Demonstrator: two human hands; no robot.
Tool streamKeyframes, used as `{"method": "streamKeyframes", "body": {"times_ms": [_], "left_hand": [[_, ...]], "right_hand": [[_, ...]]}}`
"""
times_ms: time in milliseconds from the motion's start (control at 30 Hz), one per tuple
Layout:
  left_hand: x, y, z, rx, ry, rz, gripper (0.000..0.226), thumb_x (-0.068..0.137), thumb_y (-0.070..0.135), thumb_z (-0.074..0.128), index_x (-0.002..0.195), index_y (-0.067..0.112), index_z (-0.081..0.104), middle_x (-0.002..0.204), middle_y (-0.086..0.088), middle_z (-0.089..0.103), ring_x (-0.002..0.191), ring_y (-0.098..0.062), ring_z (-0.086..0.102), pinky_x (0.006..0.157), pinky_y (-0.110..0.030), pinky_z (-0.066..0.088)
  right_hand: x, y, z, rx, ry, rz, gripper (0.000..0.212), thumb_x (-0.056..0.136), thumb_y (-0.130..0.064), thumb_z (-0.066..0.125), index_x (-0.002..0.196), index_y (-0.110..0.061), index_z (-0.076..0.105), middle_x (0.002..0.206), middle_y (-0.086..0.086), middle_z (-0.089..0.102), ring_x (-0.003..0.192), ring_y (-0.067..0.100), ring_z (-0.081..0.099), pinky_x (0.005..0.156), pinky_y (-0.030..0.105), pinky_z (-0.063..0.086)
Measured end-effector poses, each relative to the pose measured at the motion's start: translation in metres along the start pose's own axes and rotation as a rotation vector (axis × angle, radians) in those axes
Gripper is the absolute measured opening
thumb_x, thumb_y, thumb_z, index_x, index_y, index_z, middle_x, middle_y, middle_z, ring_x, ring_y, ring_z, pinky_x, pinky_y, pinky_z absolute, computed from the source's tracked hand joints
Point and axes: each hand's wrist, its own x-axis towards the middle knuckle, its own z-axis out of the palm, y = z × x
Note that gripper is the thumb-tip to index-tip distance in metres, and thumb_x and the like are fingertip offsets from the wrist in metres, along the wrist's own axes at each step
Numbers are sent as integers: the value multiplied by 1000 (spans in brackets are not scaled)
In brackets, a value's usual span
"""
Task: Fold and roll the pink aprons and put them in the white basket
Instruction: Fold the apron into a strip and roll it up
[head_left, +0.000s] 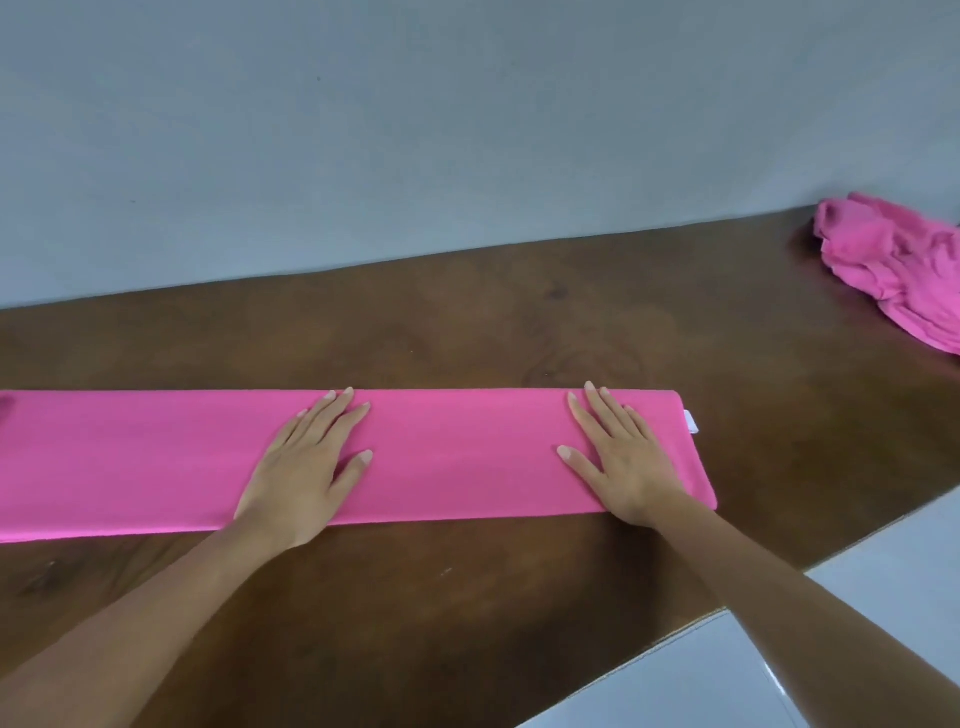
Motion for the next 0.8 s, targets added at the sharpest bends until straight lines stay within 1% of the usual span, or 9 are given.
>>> {"method": "streamKeyframes", "body": {"times_ms": [100,200,300,367,500,600,667,733,800], "left_hand": [[0,1,0,11,-6,-12,72,98,66,10,162,33,16,169,14,3,155,-3,-4,127,-33,4],[-1,2,0,20,-18,-18,73,97,67,9,162,33,15,169,14,4,155,-4,-2,127,-35,6],[0,3,-1,27,-17,-25,74,96,68,7,162,34,15,169,14,4,155,-3,-2,127,-34,6],[-1,5,-1,35,-16,-31,74,96,69,6,162,34,15,169,15,3,155,-2,-3,127,-32,5],[-1,11,0,66,-3,-62,74,95,68,3,161,36,13,169,15,3,154,-2,-2,126,-29,2],[-7,19,3,90,16,-114,74,95,66,2,161,35,17,169,12,8,155,-6,3,125,-30,2],[-16,23,7,73,57,-189,75,96,65,3,161,33,21,169,9,12,155,-9,8,125,-31,5],[-28,28,10,56,92,-258,76,96,65,4,161,30,21,169,8,13,156,-10,7,125,-32,6],[-45,34,13,50,102,-306,77,97,67,4,162,29,16,169,8,9,156,-9,3,126,-33,5]], "right_hand": [[-1,31,-2,8,-4,-17,86,85,-81,-10,157,-35,-19,165,-10,-25,152,9,-21,127,40,-2],[-1,54,-2,-30,-5,-63,86,86,-82,-11,157,-35,-18,165,-9,-24,152,9,-20,127,41,1],[-2,70,-4,-48,-4,-99,85,87,-81,-11,157,-35,-17,165,-9,-25,152,8,-21,127,39,-4],[-4,74,-6,-49,-6,-106,85,86,-81,-11,157,-36,-18,164,-10,-26,151,8,-23,127,39,-5],[-5,74,-7,-82,-15,-77,89,80,-83,-20,157,-38,-19,163,-7,-26,152,21,-24,126,45,-5],[-5,74,-7,-77,-18,-69,92,77,-84,-21,157,-39,-16,164,-5,-26,152,23,-23,126,46,-6],[-4,77,-6,-61,-30,-72,92,77,-84,-18,157,-39,-17,163,-6,-28,152,22,-24,126,46,-6],[-2,83,-5,-23,-42,-88,93,75,-88,-15,156,-42,-17,162,-6,-29,151,21,-27,126,49,-3],[-4,90,-2,26,-60,-107,93,75,-92,-9,155,-46,-16,163,-9,-28,150,18,-28,126,52,-1]]}}
